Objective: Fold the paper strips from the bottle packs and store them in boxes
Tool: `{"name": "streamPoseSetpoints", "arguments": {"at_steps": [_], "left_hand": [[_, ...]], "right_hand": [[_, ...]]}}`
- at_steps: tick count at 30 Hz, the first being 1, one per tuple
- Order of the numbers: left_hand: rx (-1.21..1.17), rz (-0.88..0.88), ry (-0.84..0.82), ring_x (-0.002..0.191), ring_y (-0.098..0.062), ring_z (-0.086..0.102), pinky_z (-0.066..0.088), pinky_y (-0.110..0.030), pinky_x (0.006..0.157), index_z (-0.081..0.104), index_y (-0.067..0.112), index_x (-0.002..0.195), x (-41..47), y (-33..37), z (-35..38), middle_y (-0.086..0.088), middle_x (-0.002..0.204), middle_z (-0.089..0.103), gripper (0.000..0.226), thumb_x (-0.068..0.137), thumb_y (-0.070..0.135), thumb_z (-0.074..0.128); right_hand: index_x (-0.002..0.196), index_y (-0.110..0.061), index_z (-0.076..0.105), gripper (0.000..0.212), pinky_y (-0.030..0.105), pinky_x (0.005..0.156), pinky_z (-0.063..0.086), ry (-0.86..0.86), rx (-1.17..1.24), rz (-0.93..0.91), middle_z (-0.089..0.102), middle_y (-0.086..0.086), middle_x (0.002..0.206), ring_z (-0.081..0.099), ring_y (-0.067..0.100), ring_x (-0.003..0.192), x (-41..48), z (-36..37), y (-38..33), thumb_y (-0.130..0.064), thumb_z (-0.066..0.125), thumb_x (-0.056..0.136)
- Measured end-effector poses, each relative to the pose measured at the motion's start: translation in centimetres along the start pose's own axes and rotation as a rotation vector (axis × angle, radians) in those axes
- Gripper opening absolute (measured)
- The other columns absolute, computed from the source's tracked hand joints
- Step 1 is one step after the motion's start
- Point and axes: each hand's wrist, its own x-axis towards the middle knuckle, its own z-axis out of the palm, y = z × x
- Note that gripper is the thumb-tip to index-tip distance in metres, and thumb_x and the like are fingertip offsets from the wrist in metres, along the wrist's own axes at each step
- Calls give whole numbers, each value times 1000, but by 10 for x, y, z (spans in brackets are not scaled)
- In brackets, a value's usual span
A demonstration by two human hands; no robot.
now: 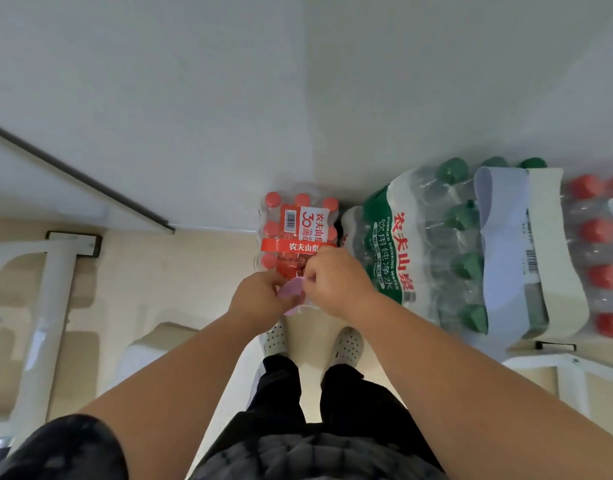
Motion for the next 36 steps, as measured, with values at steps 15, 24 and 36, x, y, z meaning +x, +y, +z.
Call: {"name": "streamPoseSetpoints", "arguments": {"at_steps": [15, 24, 36], "left_hand": [[-871, 240, -42, 85, -16, 70, 55, -32, 78, 77, 11, 91, -98, 55, -131, -6, 93, 76, 15, 76, 13, 74], [-752, 549, -96, 57, -18, 61, 51, -25, 56, 70, 7, 75, -171, 189, -98, -10, 65, 68, 10, 83, 3, 73], [-620, 604, 65, 66, -24, 59, 48, -34, 61, 71, 4, 79, -248, 313, 83, -24, 74, 65, 8, 88, 3, 71]], "right_hand": [[72, -23, 70, 18, 11, 55, 37, 188, 480, 23, 66, -13, 71, 50, -2, 58, -129, -160, -47, -21, 66, 89], [99, -25, 73, 15, 29, 83, 56, 13, 612, -56, 77, -9, 93, 70, 6, 85, -218, -186, 13, -14, 69, 88], [79, -10, 71, 17, 21, 67, 44, 390, 985, -283, 60, -1, 69, 52, 7, 68, -334, -192, 177, -10, 66, 95]]}}
